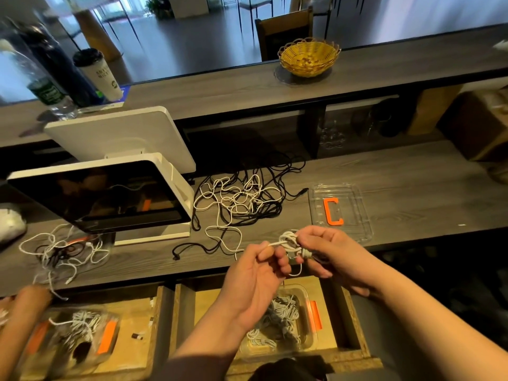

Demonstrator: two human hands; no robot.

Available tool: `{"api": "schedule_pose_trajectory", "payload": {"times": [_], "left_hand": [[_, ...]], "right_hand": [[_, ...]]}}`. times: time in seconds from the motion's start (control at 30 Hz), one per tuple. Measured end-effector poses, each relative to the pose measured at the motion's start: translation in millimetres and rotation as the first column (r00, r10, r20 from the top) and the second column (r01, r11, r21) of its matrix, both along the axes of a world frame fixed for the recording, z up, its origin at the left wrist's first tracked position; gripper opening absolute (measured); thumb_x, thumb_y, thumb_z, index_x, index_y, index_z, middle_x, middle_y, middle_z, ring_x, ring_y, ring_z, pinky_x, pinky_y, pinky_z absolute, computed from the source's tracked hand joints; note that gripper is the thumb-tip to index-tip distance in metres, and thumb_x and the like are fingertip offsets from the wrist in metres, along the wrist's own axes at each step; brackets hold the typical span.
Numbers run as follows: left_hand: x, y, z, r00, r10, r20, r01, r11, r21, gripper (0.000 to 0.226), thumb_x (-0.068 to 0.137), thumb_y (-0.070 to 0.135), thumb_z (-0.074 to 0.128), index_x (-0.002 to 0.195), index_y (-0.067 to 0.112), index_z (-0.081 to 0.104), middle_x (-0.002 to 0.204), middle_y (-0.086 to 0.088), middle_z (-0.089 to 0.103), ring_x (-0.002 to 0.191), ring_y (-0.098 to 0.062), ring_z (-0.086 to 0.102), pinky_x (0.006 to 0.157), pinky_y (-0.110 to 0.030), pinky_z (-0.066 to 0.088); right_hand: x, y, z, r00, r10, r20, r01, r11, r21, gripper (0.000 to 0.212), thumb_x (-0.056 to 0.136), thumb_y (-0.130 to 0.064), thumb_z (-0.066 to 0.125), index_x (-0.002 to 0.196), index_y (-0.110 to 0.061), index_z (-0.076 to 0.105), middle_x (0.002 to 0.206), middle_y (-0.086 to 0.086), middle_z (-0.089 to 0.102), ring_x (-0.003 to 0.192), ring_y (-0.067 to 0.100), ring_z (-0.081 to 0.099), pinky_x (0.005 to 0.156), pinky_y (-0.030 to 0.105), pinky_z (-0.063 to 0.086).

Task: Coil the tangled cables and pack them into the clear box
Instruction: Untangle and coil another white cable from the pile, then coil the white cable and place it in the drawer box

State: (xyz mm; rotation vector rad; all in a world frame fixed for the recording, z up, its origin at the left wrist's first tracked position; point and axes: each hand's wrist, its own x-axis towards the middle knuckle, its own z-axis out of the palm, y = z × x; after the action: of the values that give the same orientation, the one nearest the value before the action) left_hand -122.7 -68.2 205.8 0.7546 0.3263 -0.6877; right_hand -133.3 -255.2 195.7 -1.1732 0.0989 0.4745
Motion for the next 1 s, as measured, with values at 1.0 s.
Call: {"api": "schedule_pose_trajectory", "payload": {"times": [1.0], "left_hand": [[-33.0,18.5,-101.7,0.915,-0.334,0.227,0.021,0.602,0.798,0.020,0.087,0.014,0.076,0.105,0.005,0.076,0.091,-0.016,0.076,0.075,-0.011,0.067,0.063,-0.018,0.051]], "right_hand": [[-44.4,19.3,-90.2,0.999,-0.028,-0.042,0.011,0.931,-0.365,0.023,0.087,-0.028,0.072,0.106,-0.015,0.070,0.087,0.002,0.069,0.063,0.015,0.063,0.057,0.026,0.050]]}}
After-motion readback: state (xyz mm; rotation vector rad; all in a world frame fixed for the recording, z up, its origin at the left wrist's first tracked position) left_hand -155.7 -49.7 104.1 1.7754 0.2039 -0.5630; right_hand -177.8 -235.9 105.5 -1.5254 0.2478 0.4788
